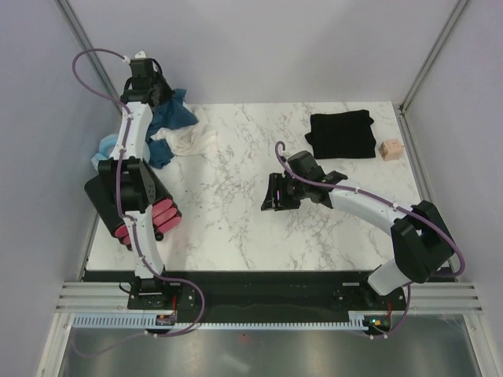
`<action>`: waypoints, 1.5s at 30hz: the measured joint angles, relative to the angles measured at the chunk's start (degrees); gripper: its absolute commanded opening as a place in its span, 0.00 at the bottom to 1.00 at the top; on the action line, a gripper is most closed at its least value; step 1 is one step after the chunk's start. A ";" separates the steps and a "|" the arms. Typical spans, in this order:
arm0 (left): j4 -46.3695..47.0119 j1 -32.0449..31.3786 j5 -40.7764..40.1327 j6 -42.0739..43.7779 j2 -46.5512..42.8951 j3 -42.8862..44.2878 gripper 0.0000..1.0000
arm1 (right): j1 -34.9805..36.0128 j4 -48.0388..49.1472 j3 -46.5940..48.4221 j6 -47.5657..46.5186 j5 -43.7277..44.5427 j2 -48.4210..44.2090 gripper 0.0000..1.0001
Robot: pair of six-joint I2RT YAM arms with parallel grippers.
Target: Fold and stack the t-shirts
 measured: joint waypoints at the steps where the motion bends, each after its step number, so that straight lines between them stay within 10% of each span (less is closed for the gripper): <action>1: -0.48 -0.26 0.52 0.55 -1.53 0.02 0.02 | 0.00 0.20 0.00 -0.15 -0.22 0.02 0.59; 10: -5.60 -3.91 2.03 5.05 -17.73 -3.26 0.02 | 0.00 1.81 2.97 -1.66 -1.22 3.65 0.53; 24: -7.91 -2.67 -6.23 6.14 -19.65 15.76 0.02 | 0.44 1.68 3.96 -4.22 -1.70 8.83 0.54; 36: -12.59 -19.85 -6.10 7.30 -30.25 9.75 0.02 | 2.40 2.32 6.54 -5.88 -0.02 16.81 0.56; 45: -12.70 -20.83 3.43 5.16 -45.79 1.79 0.02 | 0.17 2.86 6.71 -4.55 6.71 13.79 0.59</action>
